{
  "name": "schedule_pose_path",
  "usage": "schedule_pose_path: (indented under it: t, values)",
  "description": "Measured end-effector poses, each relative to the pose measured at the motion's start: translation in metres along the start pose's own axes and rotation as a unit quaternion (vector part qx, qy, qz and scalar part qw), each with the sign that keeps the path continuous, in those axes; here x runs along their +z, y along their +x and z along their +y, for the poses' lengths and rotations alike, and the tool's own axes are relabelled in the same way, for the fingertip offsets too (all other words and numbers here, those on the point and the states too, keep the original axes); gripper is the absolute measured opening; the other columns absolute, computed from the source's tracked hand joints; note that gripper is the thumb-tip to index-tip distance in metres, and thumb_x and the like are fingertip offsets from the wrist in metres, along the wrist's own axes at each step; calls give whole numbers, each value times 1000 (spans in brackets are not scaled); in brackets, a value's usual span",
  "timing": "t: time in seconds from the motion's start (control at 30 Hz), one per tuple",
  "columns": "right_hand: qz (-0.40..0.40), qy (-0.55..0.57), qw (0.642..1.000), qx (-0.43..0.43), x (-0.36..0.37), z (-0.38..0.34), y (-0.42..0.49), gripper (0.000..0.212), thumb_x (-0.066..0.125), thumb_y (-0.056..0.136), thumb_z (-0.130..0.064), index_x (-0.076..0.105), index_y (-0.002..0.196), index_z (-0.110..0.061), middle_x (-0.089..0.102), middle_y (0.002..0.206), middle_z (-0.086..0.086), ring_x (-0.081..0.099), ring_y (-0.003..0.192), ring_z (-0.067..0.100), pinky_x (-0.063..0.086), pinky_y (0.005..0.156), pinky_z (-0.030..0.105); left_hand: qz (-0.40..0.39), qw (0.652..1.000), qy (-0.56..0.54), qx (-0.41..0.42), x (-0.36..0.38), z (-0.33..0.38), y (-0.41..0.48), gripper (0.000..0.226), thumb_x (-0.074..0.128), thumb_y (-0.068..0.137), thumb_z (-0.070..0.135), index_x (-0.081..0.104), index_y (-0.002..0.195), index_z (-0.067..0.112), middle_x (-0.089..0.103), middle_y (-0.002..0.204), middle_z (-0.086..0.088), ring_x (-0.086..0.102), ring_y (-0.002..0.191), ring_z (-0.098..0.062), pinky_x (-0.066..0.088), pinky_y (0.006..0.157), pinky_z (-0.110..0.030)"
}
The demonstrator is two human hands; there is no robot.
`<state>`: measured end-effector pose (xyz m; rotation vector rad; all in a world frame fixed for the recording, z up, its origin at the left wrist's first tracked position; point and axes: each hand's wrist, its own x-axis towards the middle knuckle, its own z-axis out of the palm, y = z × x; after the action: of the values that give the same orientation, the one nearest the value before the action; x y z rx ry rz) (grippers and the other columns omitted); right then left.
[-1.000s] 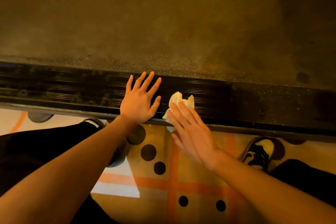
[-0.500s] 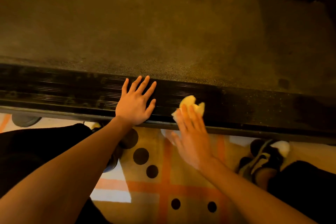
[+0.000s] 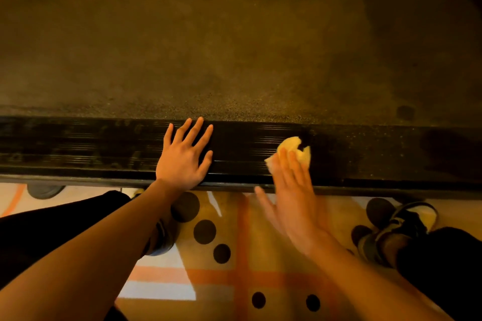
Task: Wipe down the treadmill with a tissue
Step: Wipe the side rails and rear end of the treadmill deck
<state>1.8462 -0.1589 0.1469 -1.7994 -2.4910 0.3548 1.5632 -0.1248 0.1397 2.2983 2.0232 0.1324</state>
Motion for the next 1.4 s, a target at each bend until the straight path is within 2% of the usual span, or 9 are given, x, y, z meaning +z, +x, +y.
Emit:
schedule_pose_path:
  t: [0.1,0.23,0.47,0.63,0.73,0.97,1.17,1.27,1.4]
  values:
    - [-17,29,997,-71,8,-52,24,84,24,100,-68,21,165,-14,8,173,8,-7,161,23,8,130,48,-8,1000,7,-4,-3,1,1,64,29,104,52,33,162,25,28,169,-7,22,156,-34,14,125,-61]
    - [-25,-38,993,-107,0,-3,14,83,24,101,-69,20,165,-16,9,173,6,-4,161,20,14,129,47,-8,1000,7,-4,-1,-1,2,63,30,105,52,34,162,24,28,169,-7,21,156,-35,14,125,-61]
    - [-9,-12,996,85,-13,37,-6,90,6,98,-77,13,165,-18,6,173,8,-5,161,26,11,129,52,15,1000,-14,0,1,-1,0,63,34,104,50,38,160,22,32,167,-9,24,155,-36,14,125,-62]
    - [-27,49,998,-36,5,-71,27,84,17,101,-72,21,165,-17,9,174,5,-9,160,22,6,130,49,10,1000,-10,0,0,-1,1,63,34,104,51,38,160,23,32,167,-9,25,155,-36,15,124,-62]
    - [-35,13,996,-80,-1,-48,27,80,14,102,-71,20,165,-23,12,173,1,-3,161,18,7,130,46,10,1000,-6,4,1,-1,1,63,33,104,52,37,160,22,31,167,-9,25,155,-36,15,125,-62]
    - [-44,-44,995,82,-25,26,28,95,-8,93,-78,7,166,-19,0,173,7,-11,160,25,-7,129,47,12,1000,-7,4,4,-3,1,65,32,104,53,36,161,21,31,168,-10,23,156,-36,13,124,-64]
    - [-66,13,997,-45,-11,-67,74,89,-2,96,-72,16,166,-20,4,174,3,-12,160,21,-5,129,48,6,1000,3,4,2,-2,1,66,30,104,55,35,161,23,30,168,-9,22,156,-34,14,125,-63]
    - [-53,-16,997,-57,-19,-23,72,90,-6,95,-75,19,166,-24,8,174,-2,-5,160,16,1,130,48,11,1000,-1,3,4,-3,1,65,32,104,53,36,161,22,30,168,-9,21,157,-34,13,125,-62]
    - [-47,-36,996,69,-36,64,57,101,-15,88,-82,10,167,-24,2,174,0,-6,160,16,-2,130,47,18,1000,-6,3,5,-1,1,65,33,103,52,38,160,21,32,167,-10,23,156,-35,13,124,-63]
